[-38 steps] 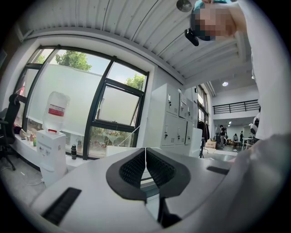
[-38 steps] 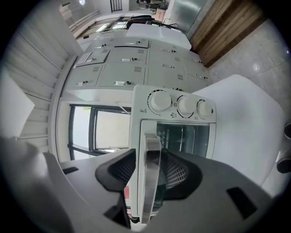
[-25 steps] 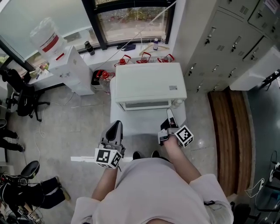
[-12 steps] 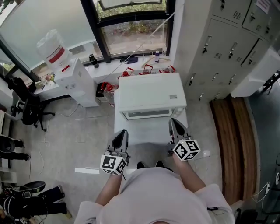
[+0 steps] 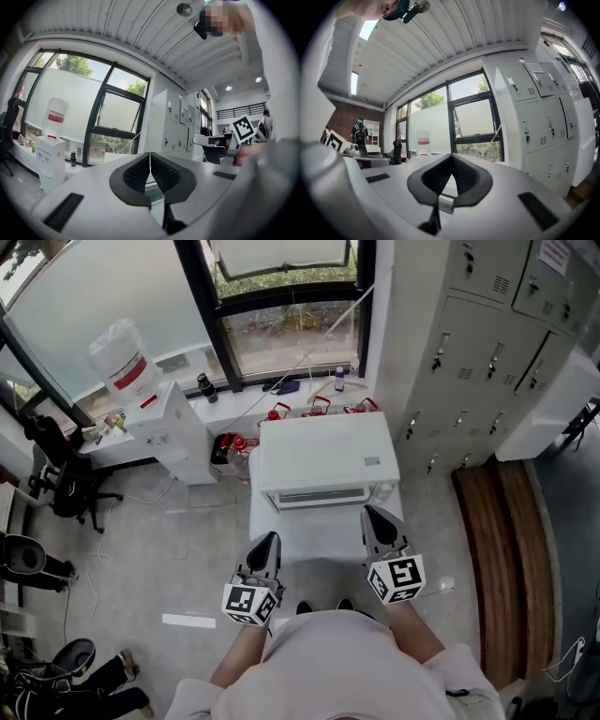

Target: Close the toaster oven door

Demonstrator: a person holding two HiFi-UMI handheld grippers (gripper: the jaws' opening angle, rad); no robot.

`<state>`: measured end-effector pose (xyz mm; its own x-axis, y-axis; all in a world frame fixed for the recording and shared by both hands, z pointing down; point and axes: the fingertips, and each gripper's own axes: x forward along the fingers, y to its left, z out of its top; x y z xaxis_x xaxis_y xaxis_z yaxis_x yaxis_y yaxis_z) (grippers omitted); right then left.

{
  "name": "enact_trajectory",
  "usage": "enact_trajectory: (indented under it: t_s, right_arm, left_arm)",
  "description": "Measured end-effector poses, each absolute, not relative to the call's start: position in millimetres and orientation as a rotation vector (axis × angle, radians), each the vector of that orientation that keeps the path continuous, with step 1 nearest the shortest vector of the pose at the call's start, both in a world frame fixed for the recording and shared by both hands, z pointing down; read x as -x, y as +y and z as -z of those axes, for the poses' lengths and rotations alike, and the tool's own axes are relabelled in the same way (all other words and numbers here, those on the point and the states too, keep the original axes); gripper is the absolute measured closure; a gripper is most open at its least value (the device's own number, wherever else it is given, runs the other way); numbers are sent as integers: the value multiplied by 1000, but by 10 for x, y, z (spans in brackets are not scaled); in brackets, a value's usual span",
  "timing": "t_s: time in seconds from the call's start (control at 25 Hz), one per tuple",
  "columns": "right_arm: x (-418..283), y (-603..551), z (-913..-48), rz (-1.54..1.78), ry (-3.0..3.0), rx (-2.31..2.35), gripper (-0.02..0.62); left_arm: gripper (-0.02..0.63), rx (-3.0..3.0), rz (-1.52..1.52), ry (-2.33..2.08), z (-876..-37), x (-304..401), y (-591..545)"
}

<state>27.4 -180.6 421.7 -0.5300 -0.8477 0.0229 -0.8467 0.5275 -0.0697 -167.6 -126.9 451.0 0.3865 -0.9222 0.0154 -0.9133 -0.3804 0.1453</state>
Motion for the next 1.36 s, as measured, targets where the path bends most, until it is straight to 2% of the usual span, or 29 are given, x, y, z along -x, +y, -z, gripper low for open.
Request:
enact_trajectory:
  t_s: [1.36]
  right_arm:
    - [-189,-1678,-4347,155,2792,1477,589]
  left_arm:
    - [584,-2514,137,-1684,-4474,1633,-1305]
